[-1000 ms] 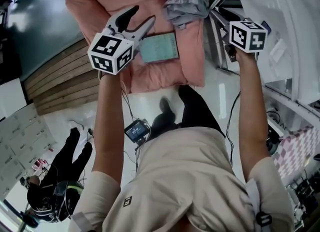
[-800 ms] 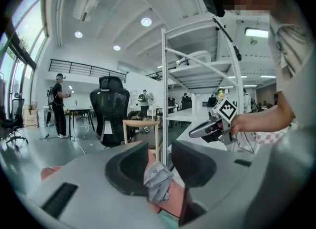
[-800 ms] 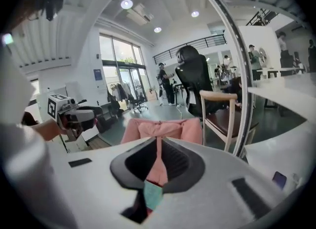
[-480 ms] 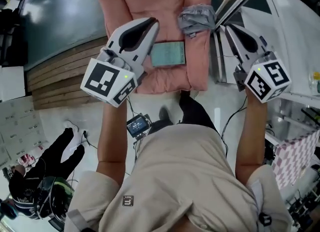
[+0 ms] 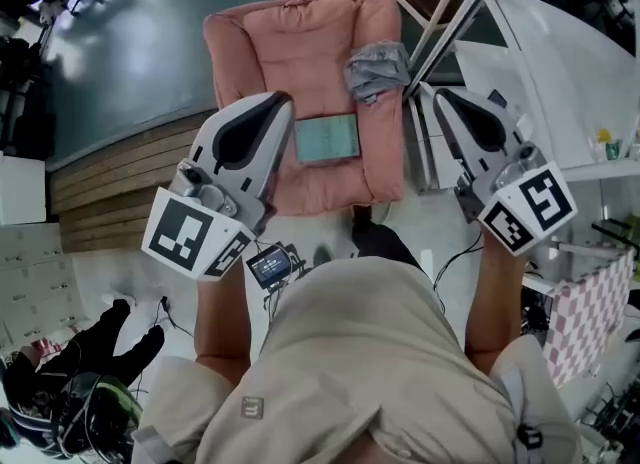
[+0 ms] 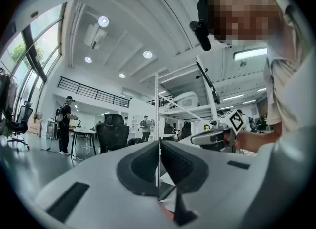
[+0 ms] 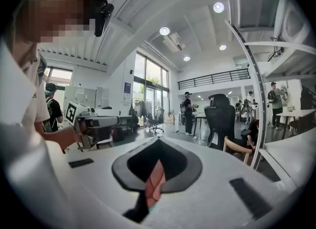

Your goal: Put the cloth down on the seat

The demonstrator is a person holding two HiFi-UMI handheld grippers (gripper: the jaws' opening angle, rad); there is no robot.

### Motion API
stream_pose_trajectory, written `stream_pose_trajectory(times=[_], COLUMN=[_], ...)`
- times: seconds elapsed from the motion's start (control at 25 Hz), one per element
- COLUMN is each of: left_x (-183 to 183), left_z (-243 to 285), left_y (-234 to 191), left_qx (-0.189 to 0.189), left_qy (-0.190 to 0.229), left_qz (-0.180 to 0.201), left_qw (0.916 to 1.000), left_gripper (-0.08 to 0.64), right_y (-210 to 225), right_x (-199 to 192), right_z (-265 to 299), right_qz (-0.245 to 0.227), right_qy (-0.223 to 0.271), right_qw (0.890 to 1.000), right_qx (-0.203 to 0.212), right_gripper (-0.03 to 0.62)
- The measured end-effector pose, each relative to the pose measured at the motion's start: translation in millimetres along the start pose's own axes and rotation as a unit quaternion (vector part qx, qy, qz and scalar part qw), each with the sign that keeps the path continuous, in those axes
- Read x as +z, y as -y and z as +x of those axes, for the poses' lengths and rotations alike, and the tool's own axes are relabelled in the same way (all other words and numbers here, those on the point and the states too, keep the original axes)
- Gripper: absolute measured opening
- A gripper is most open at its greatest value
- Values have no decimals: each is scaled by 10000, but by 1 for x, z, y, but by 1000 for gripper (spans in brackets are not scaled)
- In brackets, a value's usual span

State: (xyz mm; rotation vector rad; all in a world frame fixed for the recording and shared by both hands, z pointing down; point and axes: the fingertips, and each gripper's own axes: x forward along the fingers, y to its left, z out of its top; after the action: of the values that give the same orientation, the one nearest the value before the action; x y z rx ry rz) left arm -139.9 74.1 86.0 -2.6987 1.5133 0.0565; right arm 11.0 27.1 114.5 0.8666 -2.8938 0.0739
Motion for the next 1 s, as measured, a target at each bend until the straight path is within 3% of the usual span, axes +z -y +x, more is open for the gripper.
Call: stream_pose_trajectory(times=[0.4, 1.0], left_x=[28, 13], left_z=[-38, -64], left_y=[16, 22], left_qx=[-31, -112], left_qy=[213, 113], left_qz=[226, 108], left_qw=[9995, 9998], left_gripper=[18, 18], right_y=[-44, -62], right_x=[20, 21], right_z=[-14, -22], right_qz=[-290, -355], right_qy=[5, -59], right_qw=[9995, 9993], right_qx=[124, 53], right_gripper=[-9, -9])
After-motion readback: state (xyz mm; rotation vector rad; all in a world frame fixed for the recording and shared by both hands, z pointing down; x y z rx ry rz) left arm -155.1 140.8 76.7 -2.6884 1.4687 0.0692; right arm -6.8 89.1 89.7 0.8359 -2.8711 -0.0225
